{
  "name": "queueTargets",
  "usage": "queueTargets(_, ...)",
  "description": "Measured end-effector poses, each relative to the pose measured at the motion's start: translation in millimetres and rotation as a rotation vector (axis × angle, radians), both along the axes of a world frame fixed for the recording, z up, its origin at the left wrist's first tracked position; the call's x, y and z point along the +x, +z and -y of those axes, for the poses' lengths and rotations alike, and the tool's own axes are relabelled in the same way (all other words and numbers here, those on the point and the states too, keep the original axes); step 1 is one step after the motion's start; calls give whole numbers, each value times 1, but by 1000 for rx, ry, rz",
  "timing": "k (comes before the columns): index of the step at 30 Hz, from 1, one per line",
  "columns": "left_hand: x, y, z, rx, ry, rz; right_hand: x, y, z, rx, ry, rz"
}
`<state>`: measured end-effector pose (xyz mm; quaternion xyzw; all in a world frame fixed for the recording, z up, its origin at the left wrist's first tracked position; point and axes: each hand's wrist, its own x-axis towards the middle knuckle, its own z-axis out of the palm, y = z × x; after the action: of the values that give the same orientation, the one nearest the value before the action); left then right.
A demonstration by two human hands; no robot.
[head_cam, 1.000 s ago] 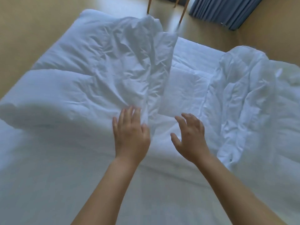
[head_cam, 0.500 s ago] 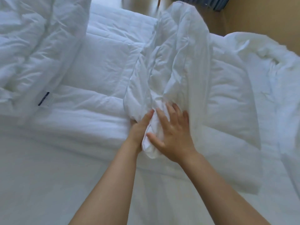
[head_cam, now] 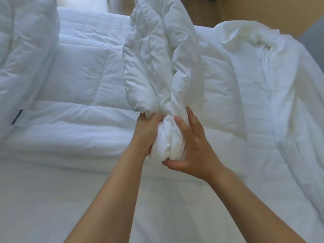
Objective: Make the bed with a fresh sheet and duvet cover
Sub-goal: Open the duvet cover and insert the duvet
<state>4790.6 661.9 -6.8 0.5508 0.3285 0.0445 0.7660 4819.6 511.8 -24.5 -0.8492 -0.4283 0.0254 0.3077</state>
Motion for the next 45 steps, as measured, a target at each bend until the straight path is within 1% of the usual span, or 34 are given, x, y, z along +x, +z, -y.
queueTargets(2, 19, 20, 21, 56, -43, 9, 14, 13, 23, 54, -82, 8)
queueTargets(4, 44, 40, 52, 99, -70, 55, 33, 29, 52, 99, -177, -19)
queueTargets(7, 87, 69, 117, 147, -99, 122, 66, 54, 112, 193, -289, -58)
queueTargets(10, 142, 96, 205, 161, -160, 216, 107, 77, 194, 305, -402, -33)
queueTargets(13, 209, 114, 310, 204, -235, 278, 156, 96, 291, 379, -573, -4)
queueTargets(14, 228, 114, 343, 238, -287, 297, 174, 94, 323, 395, -650, -20)
queueTargets(15, 248, 110, 383, 284, -381, 312, 193, 88, 364, 407, -763, -46)
queueTargets(16, 263, 101, 420, 343, -522, 306, 208, 76, 404, 416, -879, -91)
queueTargets(17, 269, 85, 453, 446, -715, 286, 217, 58, 440, 386, -1004, -146)
queueTargets(18, 264, 63, 479, 614, -915, 254, 219, 37, 470, 313, -1139, -215)
queueTargets(19, 255, 36, 496, 824, -1062, 212, 214, 16, 493, 216, -1265, -286)
queueTargets(20, 243, 9, 502, 1033, -1136, 184, 206, -3, 505, 115, -1332, -341)
queueTargets(21, 230, -18, 501, 1200, -1184, 142, 195, -20, 509, 39, -1309, -373)
queueTargets(22, 216, -41, 493, 1308, -1228, 70, 184, -35, 504, -14, -1217, -378)
queueTargets(24, 186, -77, 461, 1433, -1301, -102, 165, -57, 482, -154, -977, -344)
queueTargets(26, 167, -92, 428, 1592, -1262, -117, 155, -67, 457, -348, -822, -374)
queueTargets(28, 153, -95, 394, 1643, -1126, -203, 147, -69, 434, -461, -735, -442)
queueTargets(30, 135, -93, 349, 1628, -1061, -414, 138, -68, 412, -487, -670, -486)
queueTargets(32, 114, -96, 302, 1567, -1017, -655, 130, -65, 388, -481, -611, -512)
queueTargets(34, 86, -94, 265, 1524, -996, -772, 118, -66, 358, -461, -573, -545)
queueTargets(38, 13, -78, 231, 1357, -986, -752, 75, -65, 298, -453, -545, -650)
queueTargets(40, -44, -65, 218, 1245, -1012, -741, 35, -62, 268, -564, -422, -648)
queueTargets(42, -114, -56, 203, 1066, -1043, -779, -20, -53, 240, -711, -269, -653)
queueTargets(45, -235, -53, 170, 800, -995, -848, -113, -38, 195, -846, -72, -631)
